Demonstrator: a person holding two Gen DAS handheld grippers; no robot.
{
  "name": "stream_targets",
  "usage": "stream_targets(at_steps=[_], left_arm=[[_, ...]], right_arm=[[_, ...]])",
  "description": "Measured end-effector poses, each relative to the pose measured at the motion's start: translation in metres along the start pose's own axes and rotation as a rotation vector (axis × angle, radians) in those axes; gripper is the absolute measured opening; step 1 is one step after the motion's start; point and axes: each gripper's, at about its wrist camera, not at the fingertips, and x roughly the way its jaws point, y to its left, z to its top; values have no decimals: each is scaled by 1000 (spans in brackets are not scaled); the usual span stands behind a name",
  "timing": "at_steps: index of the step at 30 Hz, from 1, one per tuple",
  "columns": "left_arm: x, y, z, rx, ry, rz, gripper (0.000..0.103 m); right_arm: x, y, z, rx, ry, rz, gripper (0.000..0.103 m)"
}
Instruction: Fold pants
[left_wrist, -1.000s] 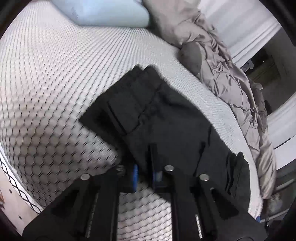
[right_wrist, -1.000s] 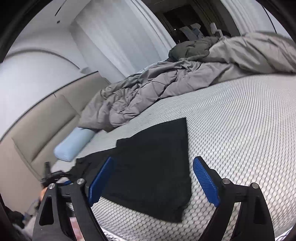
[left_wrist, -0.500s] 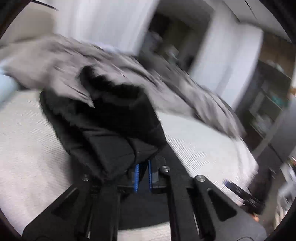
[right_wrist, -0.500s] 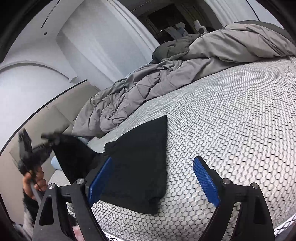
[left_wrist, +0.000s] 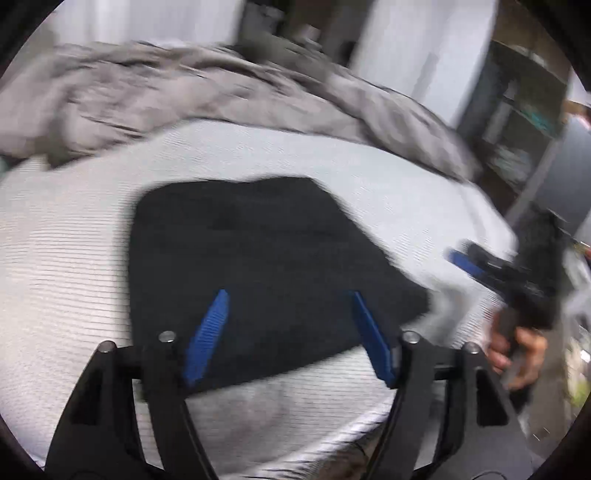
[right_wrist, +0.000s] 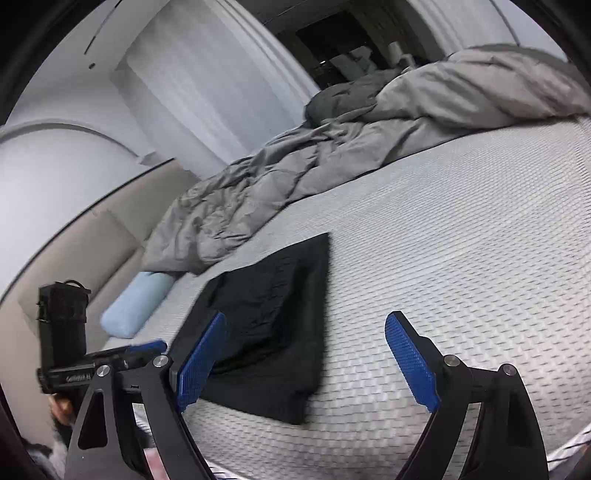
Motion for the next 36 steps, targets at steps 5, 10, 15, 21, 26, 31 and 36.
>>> stream_targets(at_steps=[5, 10, 15, 21, 26, 31, 36], left_arm=[[16, 63, -18, -108, 30, 128, 68], [50, 103, -46, -184, 69, 83, 68], [54, 107, -55, -135, 57, 73, 71], [55, 110, -57, -165, 64, 27, 73], [53, 108, -58, -160, 64, 29, 74], [54, 109, -56, -163, 67, 23, 74], [50, 108, -56, -160, 76, 11, 75]], right_arm=[[24, 6, -9, 63, 37, 125, 79], [43, 9, -30, 207, 86, 184, 58], [69, 42, -34, 165, 129, 45, 59], [105, 28, -31, 347, 112, -72, 61], [127, 42, -17, 341, 93, -128, 58], [131, 62, -9, 266, 69, -95, 21], [98, 85, -7, 159, 12, -59, 16]])
